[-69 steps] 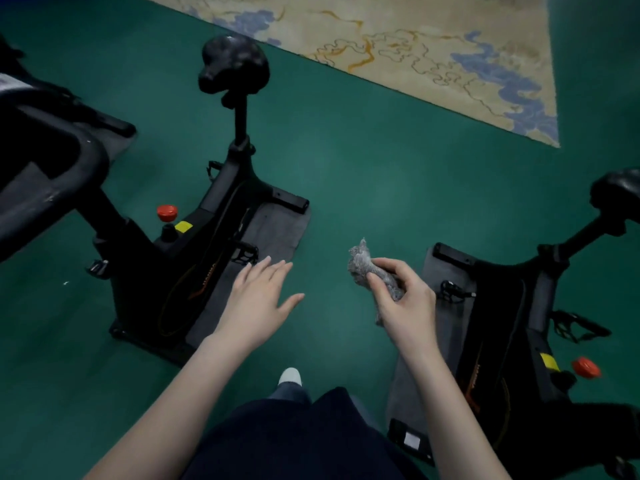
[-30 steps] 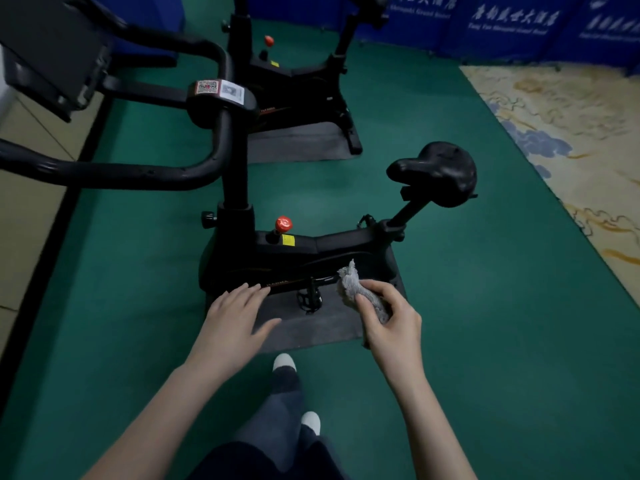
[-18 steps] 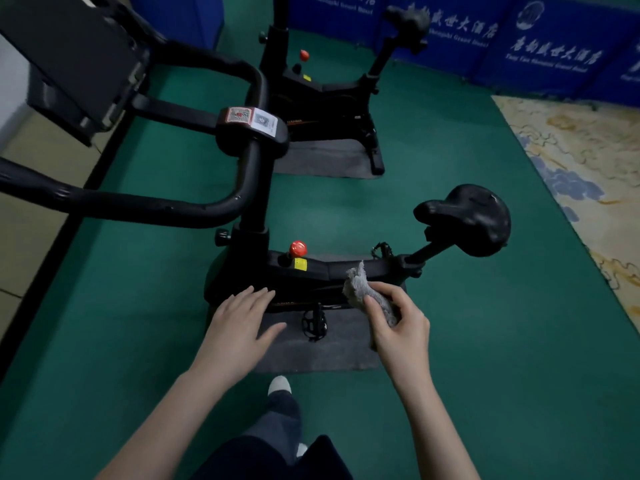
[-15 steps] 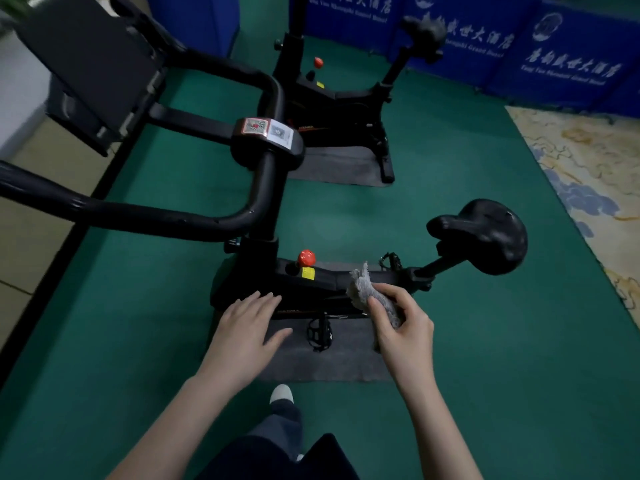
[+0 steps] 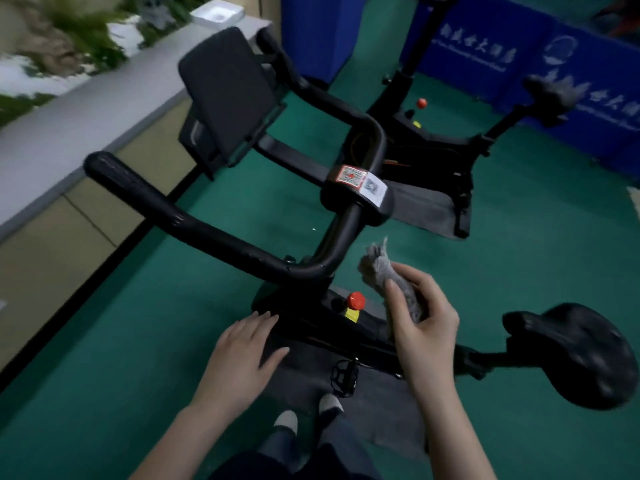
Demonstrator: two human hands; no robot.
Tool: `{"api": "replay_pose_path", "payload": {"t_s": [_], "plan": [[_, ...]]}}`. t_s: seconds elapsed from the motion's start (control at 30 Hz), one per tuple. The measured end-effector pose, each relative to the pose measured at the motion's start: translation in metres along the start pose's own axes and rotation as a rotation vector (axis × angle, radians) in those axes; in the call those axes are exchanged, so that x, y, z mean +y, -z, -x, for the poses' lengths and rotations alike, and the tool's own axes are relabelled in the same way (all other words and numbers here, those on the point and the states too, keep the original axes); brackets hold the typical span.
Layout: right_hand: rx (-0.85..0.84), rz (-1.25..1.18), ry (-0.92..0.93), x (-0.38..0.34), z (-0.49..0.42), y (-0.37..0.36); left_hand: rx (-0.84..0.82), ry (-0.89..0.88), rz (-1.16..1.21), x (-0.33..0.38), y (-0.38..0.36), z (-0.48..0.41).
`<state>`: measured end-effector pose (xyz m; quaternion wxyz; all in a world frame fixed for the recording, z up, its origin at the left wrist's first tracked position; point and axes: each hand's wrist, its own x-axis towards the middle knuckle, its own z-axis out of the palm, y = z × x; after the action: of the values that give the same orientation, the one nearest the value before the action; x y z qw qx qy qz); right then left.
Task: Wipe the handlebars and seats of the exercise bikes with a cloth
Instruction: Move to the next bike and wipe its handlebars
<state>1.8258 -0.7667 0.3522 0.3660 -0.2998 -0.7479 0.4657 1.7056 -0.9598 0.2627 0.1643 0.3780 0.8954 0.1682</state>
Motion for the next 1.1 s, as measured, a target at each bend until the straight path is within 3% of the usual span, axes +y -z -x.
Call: {"api": "replay_pose_path", "payload": {"t_s": [0.33, 0.6, 0.87, 1.1], "plan": [[-0.363, -0.13, 0.195, -0.021, -0.084, -0.044, 0.29, 0.418, 0.079, 0.009, 0.022, 0.002], [-0.626, -0.16, 0.271, -0.016, -0.114, -0.068, 0.478, 0.647, 0.106, 0.028, 0.03, 0.001], [-0.829, -0.193, 0.346, -0.036, -0.112, -0.107, 0.683, 0.722, 0.15, 0.02, 0.065, -0.006], [-0.811, -0.208, 0.57, -0.08, -0.098, -0.168, 0.91, 0.638, 0.432, -0.004, 0.101, -0.033]]}}
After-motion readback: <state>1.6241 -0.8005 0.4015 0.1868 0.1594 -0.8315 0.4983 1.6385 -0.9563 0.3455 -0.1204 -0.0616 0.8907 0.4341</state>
